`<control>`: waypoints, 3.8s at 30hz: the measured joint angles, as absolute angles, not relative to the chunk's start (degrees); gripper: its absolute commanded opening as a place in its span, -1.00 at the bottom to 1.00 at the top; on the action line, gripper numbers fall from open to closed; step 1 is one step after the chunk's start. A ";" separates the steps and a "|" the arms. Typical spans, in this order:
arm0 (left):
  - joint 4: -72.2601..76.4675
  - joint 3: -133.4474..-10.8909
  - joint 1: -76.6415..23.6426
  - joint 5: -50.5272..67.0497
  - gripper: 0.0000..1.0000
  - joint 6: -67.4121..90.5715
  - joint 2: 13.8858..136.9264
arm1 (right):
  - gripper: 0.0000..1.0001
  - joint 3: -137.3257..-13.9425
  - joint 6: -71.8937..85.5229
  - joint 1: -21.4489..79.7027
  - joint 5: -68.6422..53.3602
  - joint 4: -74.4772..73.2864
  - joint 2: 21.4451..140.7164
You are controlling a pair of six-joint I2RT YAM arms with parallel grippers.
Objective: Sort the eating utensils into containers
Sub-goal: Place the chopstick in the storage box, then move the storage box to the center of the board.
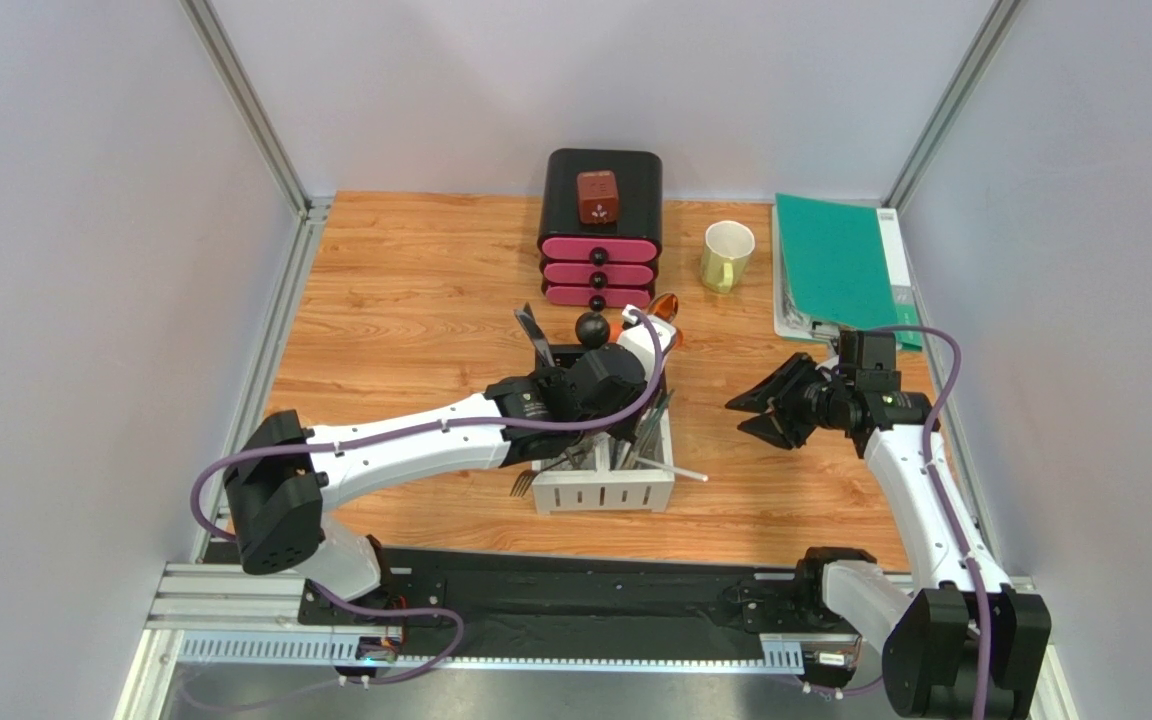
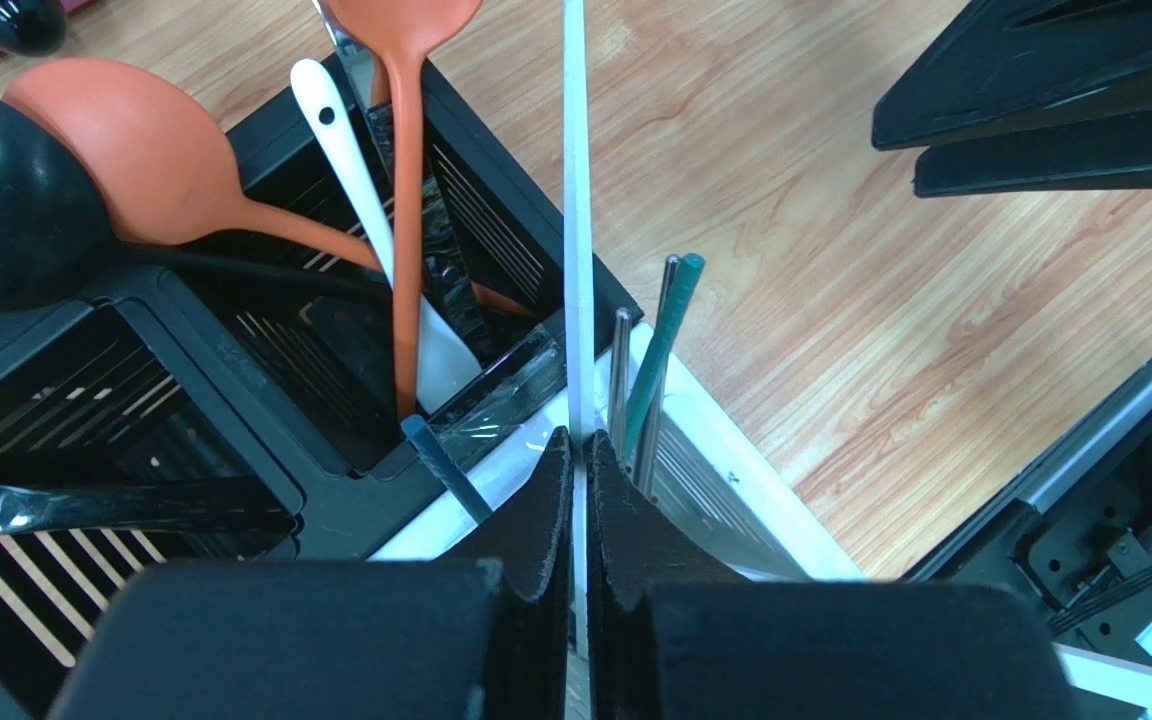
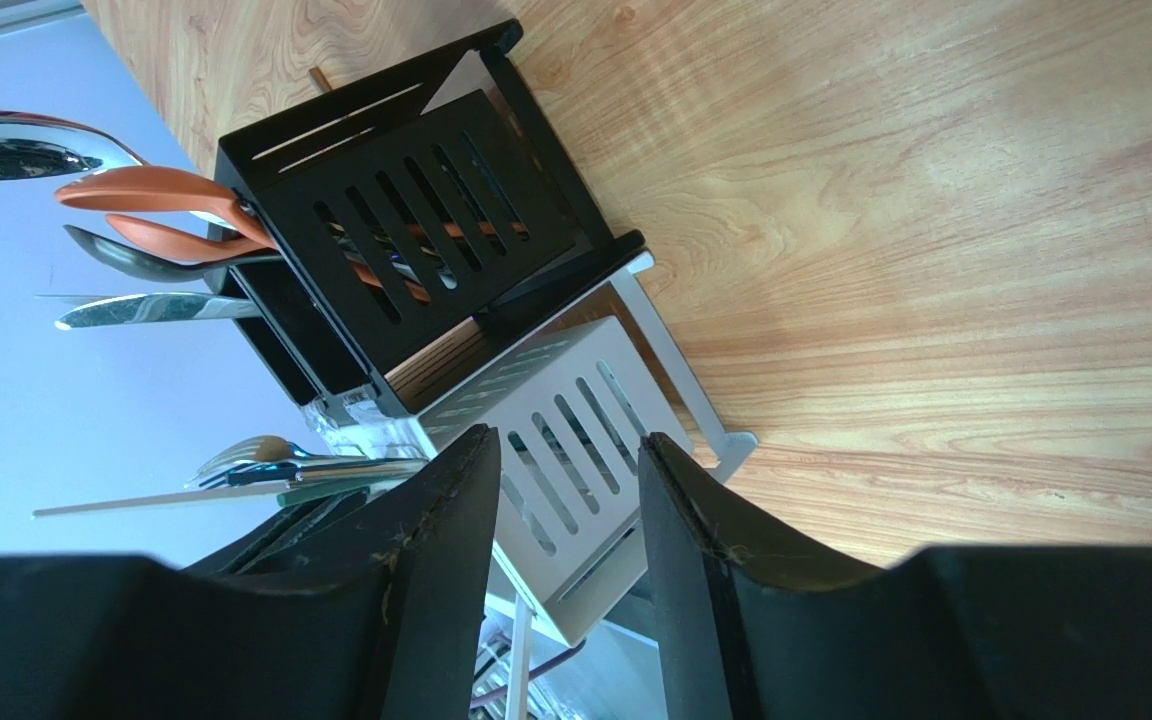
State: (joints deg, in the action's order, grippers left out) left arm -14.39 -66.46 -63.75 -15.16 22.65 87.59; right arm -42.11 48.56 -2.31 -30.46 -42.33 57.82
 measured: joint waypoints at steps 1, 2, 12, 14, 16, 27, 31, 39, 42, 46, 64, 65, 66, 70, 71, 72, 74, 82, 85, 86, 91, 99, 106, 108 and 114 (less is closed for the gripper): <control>-14.41 -66.46 -63.81 -15.18 -1.00 22.68 87.42 | -0.10 -42.04 48.58 -2.31 -30.46 -42.30 57.82; -14.52 -66.46 -63.99 -15.29 -1.00 22.72 87.20 | -0.10 -42.04 48.58 -2.31 -30.46 -42.35 57.82; -16.51 -66.32 -64.86 -15.57 -0.62 22.98 85.27 | -0.11 -42.02 48.60 -2.31 -30.46 -42.13 57.84; -17.12 -66.00 -64.86 -15.59 -0.56 23.22 84.18 | -0.10 -42.00 48.60 -2.31 -30.46 -42.11 57.87; -17.80 -65.67 -64.86 -15.62 -0.50 23.46 82.87 | -0.11 -41.89 48.62 -2.31 -30.50 -41.74 57.87; -19.77 -64.31 -64.90 -17.37 -0.34 23.94 78.59 | -0.11 -40.75 49.30 -2.31 -30.52 -39.79 58.17; -24.60 -65.93 -64.88 -20.93 -0.16 24.36 76.69 | 0.00 -40.75 49.50 -2.31 -30.52 -39.48 58.17; -38.57 -74.37 -50.81 -19.14 -0.04 35.57 67.57 | 0.11 -45.93 44.86 -2.31 -28.56 -40.88 60.45; -42.33 -73.45 -40.05 -16.71 -0.02 40.23 61.14 | 0.11 -50.41 43.83 -2.33 -28.82 -39.55 61.49; -46.13 -70.41 -32.49 -12.78 -0.04 42.92 55.70 | 0.11 -51.22 44.97 -2.02 -30.76 -35.38 61.69; -33.95 -43.70 -22.92 9.50 -0.28 51.99 63.00 | -0.95 -46.02 45.78 9.65 -34.57 -30.55 80.12; -31.88 -42.68 -22.83 10.70 -0.41 52.45 63.88 | -1.00 -46.22 45.80 10.31 -35.00 -30.11 80.93; -29.98 -41.69 -22.83 12.36 -0.45 52.77 65.06 | -1.00 -46.37 45.80 11.00 -35.46 -29.69 81.65; -23.75 -38.85 -22.85 17.89 -0.54 54.00 69.97 | -1.00 -47.16 46.13 14.61 -35.94 -27.75 84.23; -22.85 -38.54 -22.83 18.79 -0.58 54.17 71.09 | -1.00 -47.27 46.17 15.18 -35.73 -27.38 84.47; -22.35 -38.48 -22.83 19.40 -0.60 54.22 71.83 | -1.00 -47.27 46.30 15.42 -35.64 -27.18 84.47; -21.04 -38.50 -22.83 20.18 -0.78 54.22 72.42 | -1.00 -47.27 46.52 15.90 -35.57 -26.68 84.62; -17.69 -39.18 -22.68 21.78 -1.00 53.93 75.50 | -1.00 -48.90 46.96 18.09 -35.88 -25.67 88.03; -17.47 -39.29 -22.68 22.02 -1.00 53.89 77.17 | -1.00 -49.34 47.13 18.26 -35.59 -25.89 88.86; -17.63 -39.53 -22.68 22.02 -1.00 53.74 77.58 | -1.00 -49.52 47.18 18.35 -35.51 -25.98 89.14; -19.16 -41.85 -22.46 21.98 -1.00 52.60 80.51 | -1.00 -51.79 48.27 19.35 -35.20 -25.54 91.55; -18.37 -47.75 -22.24 22.20 -1.00 51.44 83.92 | -1.00 -54.98 49.47 20.78 -34.15 -26.11 93.89; -19.66 -51.16 -21.76 20.86 -1.00 49.98 86.54 | -0.99 -57.21 49.78 20.82 -33.41 -27.44 95.50; -20.03 -51.70 -21.78 20.56 -1.00 49.69 86.89 | -1.00 -57.84 49.76 20.84 -32.97 -28.12 95.74; -20.51 -52.97 -21.78 20.03 -1.00 49.36 87.92 | -1.00 -59.64 49.60 21.02 -31.81 -30.68 96.03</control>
